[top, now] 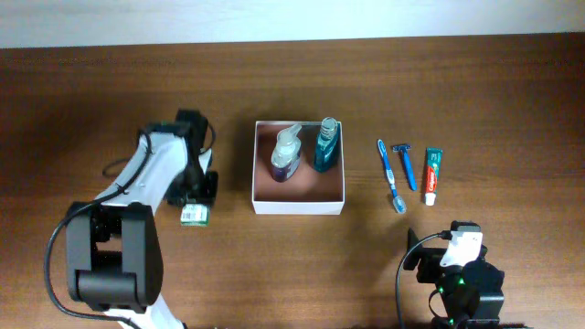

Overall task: Pack container
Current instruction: 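Grasp the green Dettol soap bar with the left gripper, then lower the Dettol bar into the box and withdraw the left arm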

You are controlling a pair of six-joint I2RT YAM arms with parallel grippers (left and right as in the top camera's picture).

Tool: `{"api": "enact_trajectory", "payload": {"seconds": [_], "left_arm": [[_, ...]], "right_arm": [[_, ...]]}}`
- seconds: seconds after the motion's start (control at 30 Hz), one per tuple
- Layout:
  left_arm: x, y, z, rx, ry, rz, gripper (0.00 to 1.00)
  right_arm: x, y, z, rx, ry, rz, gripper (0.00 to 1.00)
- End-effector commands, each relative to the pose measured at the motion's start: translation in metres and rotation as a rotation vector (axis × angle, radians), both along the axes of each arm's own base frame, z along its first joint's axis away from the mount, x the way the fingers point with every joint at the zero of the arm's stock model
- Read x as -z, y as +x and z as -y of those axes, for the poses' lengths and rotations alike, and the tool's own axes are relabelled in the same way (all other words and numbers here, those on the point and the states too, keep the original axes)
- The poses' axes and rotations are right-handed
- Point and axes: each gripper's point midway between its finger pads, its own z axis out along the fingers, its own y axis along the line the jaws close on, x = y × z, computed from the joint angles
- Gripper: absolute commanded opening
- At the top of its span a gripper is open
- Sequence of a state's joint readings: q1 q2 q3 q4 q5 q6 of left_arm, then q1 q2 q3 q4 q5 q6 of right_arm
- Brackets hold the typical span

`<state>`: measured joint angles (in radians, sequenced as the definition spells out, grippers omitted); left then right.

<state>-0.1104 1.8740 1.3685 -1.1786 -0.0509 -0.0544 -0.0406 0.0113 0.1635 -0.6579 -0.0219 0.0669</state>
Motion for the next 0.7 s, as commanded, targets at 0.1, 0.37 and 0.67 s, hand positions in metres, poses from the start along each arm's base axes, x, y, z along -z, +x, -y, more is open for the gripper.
{"api": "enact_trajectory", "payload": {"seconds": [0.1,0.37,0.67], "left_arm": [[-0.140,0.047,0.066,0.344,-0.101,0.363,0.28],[-0.177,-0.004,0.181,1.104,-0.196,0.465,0.27],[-0.121,0.002,0.225,1.307,-0.231,0.356,0.27]], "right_arm": [[0.000,0.000,0.004,0.016,-0.013,0.004,0.99],[0.000,0.000,0.004,0.016,-0.013,0.003,0.99],[0.000,0.000,0.004,0.016,-0.013,0.003,0.99]]}}
